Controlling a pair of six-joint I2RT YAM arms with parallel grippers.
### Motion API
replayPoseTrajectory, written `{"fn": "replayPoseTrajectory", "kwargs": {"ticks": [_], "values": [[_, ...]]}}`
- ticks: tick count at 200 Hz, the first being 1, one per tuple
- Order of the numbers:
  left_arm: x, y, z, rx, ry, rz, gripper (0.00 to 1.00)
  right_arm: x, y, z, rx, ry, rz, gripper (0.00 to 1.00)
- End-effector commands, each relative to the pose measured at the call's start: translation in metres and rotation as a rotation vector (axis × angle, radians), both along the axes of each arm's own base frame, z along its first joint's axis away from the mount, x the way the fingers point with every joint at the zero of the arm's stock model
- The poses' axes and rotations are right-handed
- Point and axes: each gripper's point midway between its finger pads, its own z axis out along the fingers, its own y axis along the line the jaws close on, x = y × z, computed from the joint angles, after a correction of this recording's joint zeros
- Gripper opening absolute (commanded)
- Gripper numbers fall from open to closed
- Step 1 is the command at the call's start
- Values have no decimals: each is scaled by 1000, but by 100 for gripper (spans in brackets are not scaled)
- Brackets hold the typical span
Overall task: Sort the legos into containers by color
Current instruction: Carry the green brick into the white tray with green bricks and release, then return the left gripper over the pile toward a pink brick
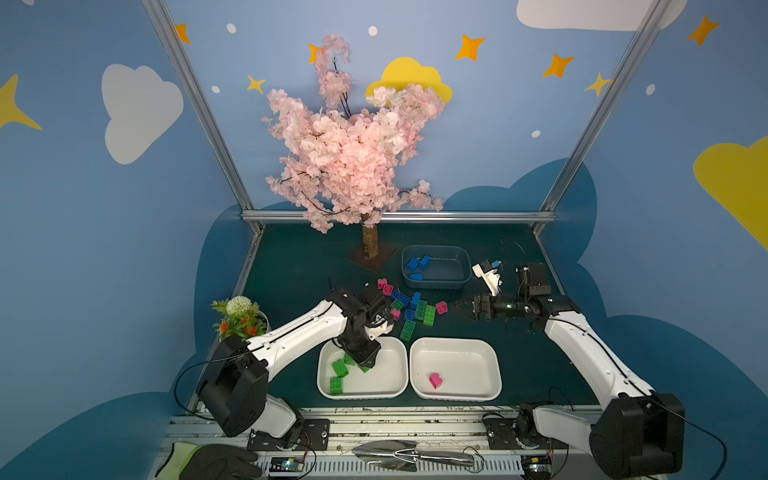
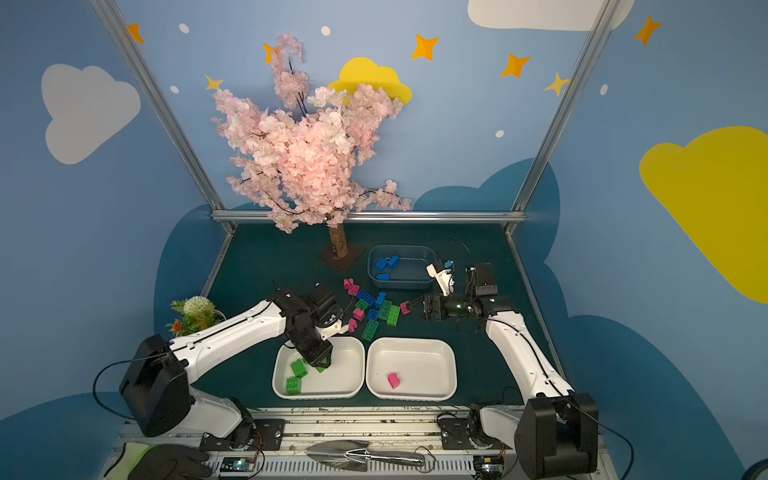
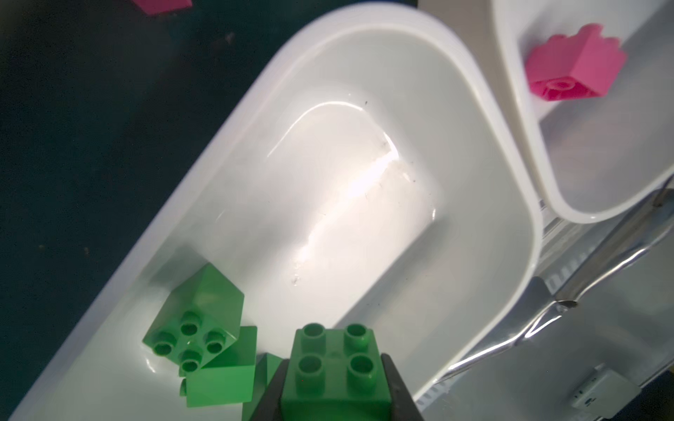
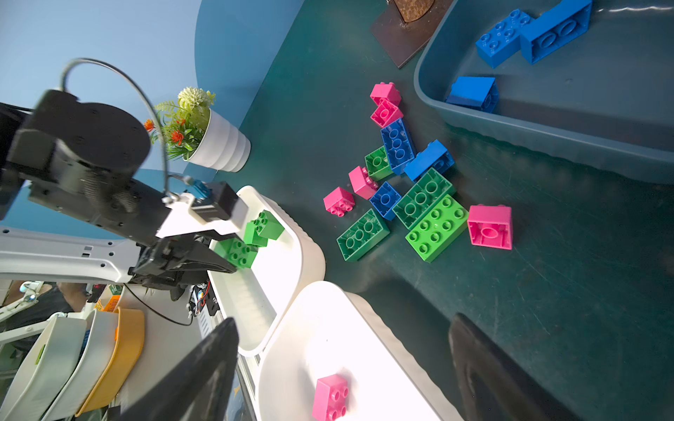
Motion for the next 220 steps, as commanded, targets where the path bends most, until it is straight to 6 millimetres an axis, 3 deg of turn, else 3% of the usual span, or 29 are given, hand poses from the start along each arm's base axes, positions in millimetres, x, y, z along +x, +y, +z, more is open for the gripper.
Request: {"fn": "replayPoseTrajectory", "kwargs": {"ticks": [1, 27, 69, 139, 165, 184, 220], "values": [[5, 9, -4, 48, 11, -31, 30, 0, 3, 11, 9, -34, 20, 89], [-3, 3, -11, 35, 87, -51, 32, 0, 3, 10, 7, -30, 17, 89], [-1, 8, -16, 94, 112, -37, 33, -2, 1, 11, -2, -34, 16, 89], [13, 21, 10, 138, 112, 11, 61, -1, -1, 15, -14, -45, 10, 89], [42, 9, 24, 50, 6, 56, 70, 3, -2, 17, -16, -53, 1, 89], [76, -5, 33, -3, -89, 124, 72, 7, -2, 20, -15, -61, -6, 89], [140, -19, 28, -19, -202, 313, 74, 11, -4, 24, -23, -80, -27, 89]]}}
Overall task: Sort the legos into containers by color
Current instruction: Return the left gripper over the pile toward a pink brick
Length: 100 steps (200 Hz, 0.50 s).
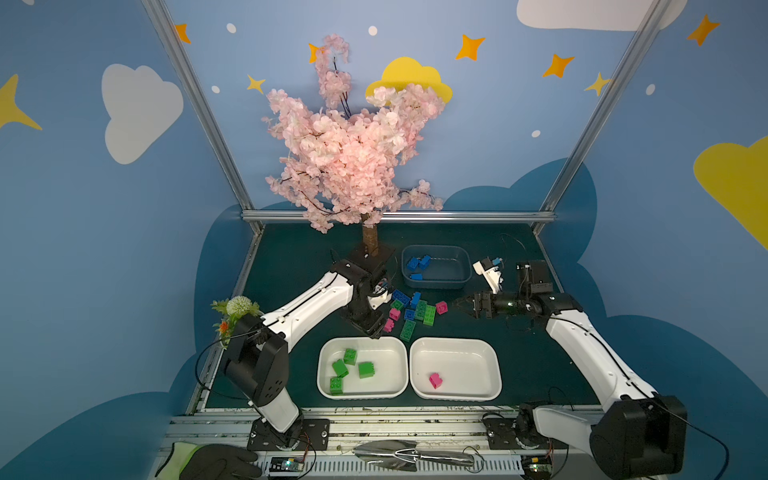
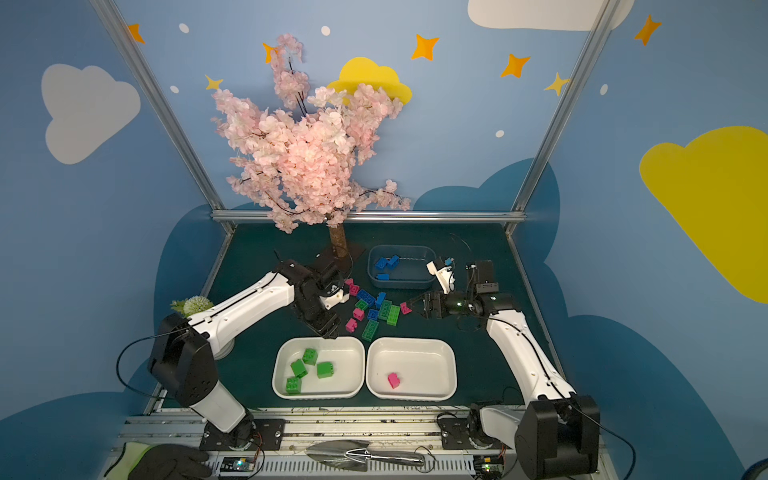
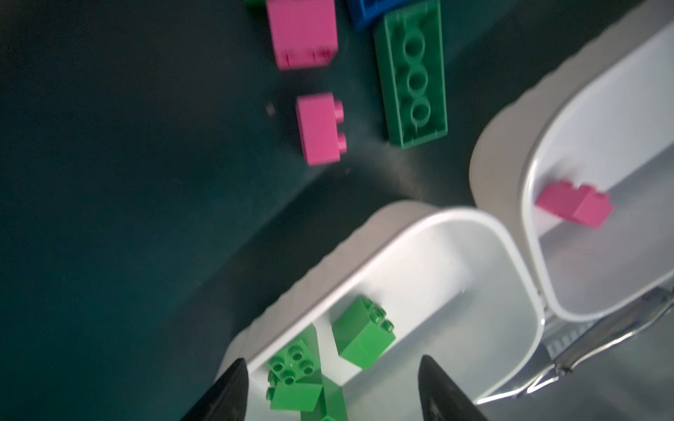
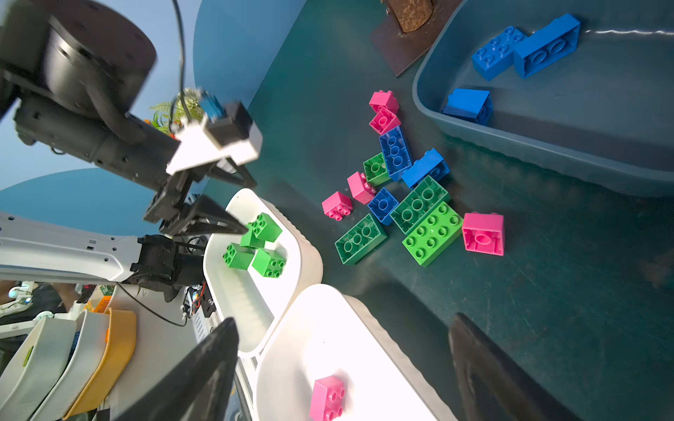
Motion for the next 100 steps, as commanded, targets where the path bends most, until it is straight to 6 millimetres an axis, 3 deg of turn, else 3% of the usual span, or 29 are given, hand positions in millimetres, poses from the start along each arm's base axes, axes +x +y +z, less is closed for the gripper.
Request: {"fn": "replayPoseTrajectory", "kwargs": {"ticks": [1, 32, 61, 100], "values": [[47, -9, -8, -12, -85, 153, 74, 7, -2, 17, -4, -56, -18, 89], [89, -14, -24, -86, -132, 314, 74, 8, -4, 17, -14, -61, -30, 89], [114, -10, -48, -81, -154, 324, 73, 8, -6, 18, -18, -69, -35, 90], [139, -22, -49, -162, -158, 391, 73, 8, -8, 15, -19, -65, -45, 89]]}}
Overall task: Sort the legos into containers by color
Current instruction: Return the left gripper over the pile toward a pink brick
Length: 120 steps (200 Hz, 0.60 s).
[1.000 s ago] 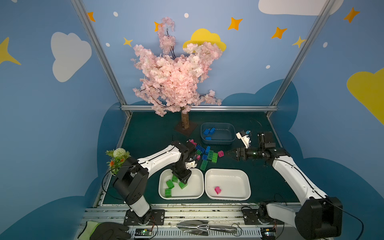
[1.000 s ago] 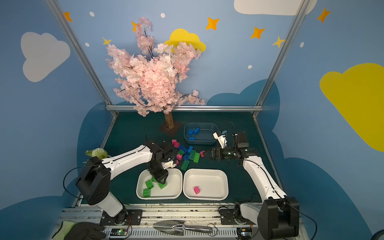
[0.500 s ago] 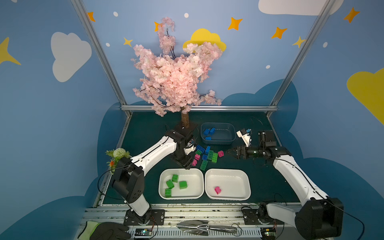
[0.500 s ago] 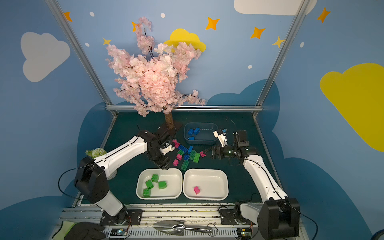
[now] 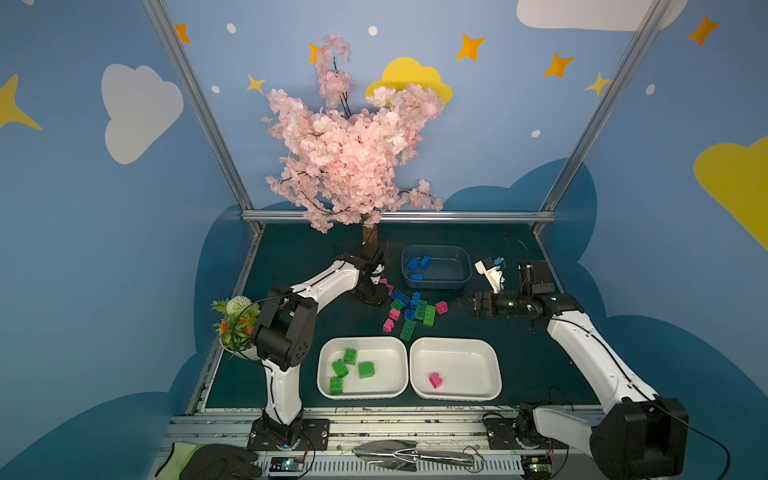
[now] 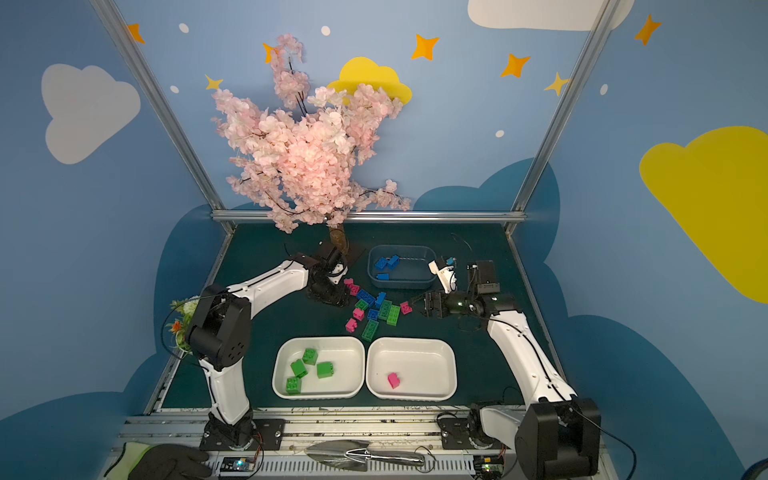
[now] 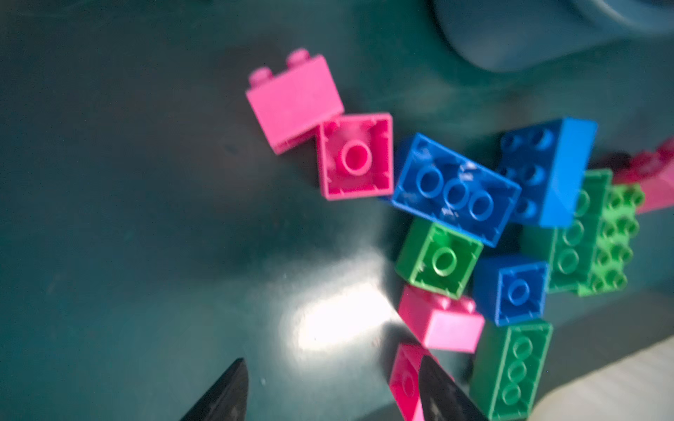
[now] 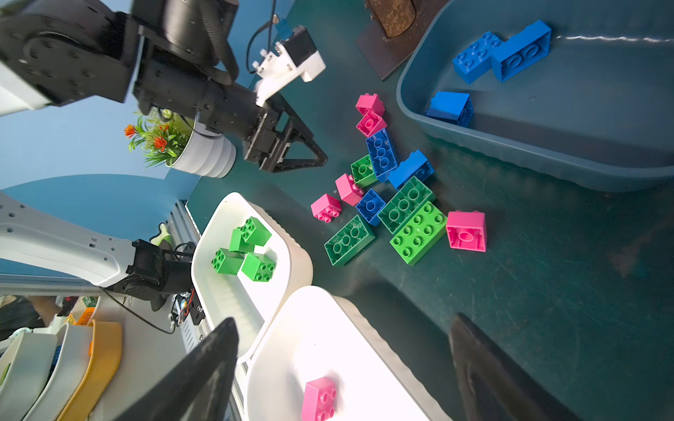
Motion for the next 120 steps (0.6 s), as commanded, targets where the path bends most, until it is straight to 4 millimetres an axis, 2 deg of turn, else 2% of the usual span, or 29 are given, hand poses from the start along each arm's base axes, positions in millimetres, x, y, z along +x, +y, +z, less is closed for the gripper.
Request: {"fn": "replayPoseTrajectory", "kwargs": {"ticks": [1, 43, 120], "values": [[26, -15, 14, -79, -63, 54, 73, 5, -2, 15, 2, -54, -12, 89], [62, -17, 13, -133, -109, 230, 72, 6, -1, 13, 8, -49, -12, 89], [96, -14, -13, -84, -128, 373, 68, 8, -1, 15, 7, -51, -7, 89]]}}
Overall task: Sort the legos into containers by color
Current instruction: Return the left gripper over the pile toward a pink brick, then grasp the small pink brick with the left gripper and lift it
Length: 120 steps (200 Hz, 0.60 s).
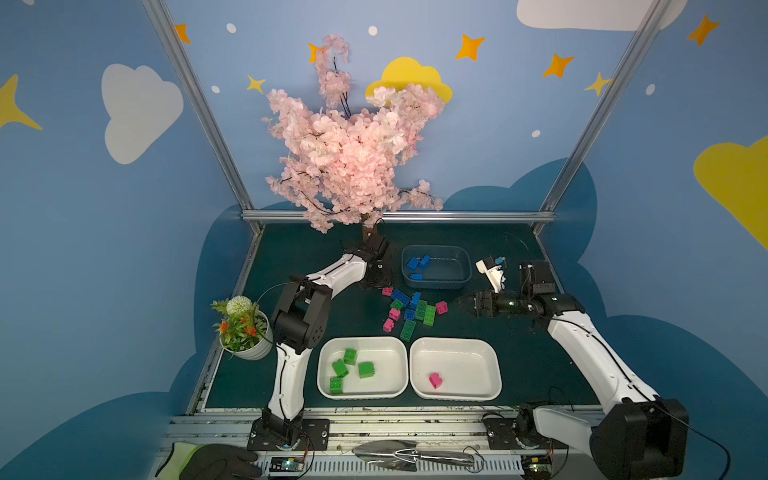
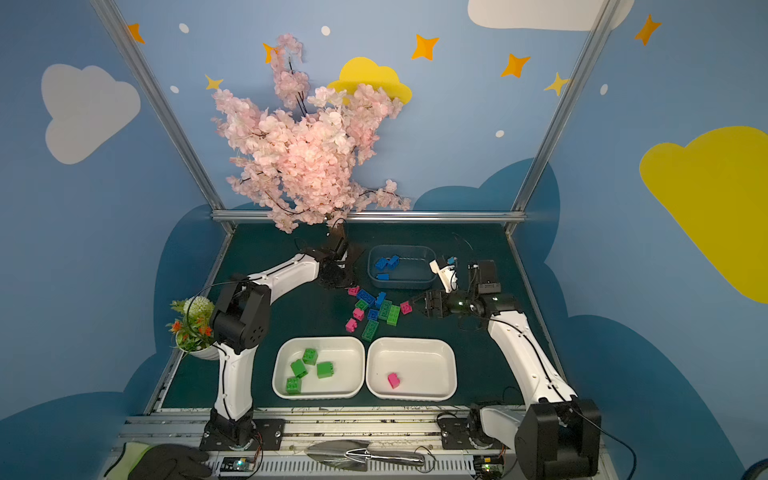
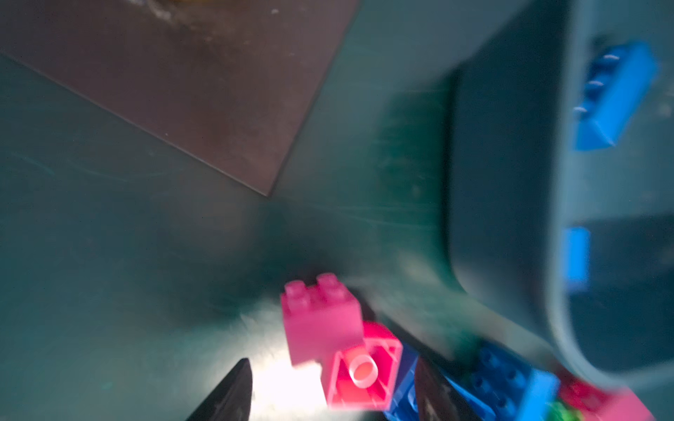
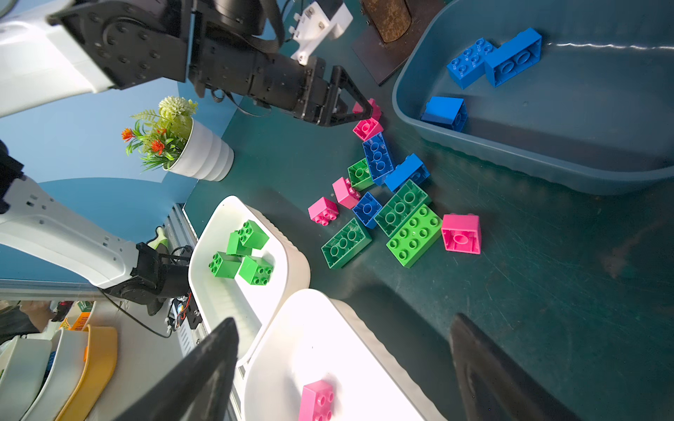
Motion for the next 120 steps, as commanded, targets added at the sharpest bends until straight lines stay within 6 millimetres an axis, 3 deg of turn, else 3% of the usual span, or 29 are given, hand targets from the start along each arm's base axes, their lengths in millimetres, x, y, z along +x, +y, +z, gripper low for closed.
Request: {"fn": "replayPoseTrajectory", "kwargs": {"ticks": [1, 76, 120], "values": [[17, 2, 1, 1, -33, 58, 68, 6, 0, 14, 7, -44, 3, 89], [30, 6, -18, 80, -15, 39, 55, 6, -1, 11, 7, -33, 2, 89], [26, 7, -20, 96, 11, 7, 51, 7, -1, 10, 8, -28, 1, 89]]}}
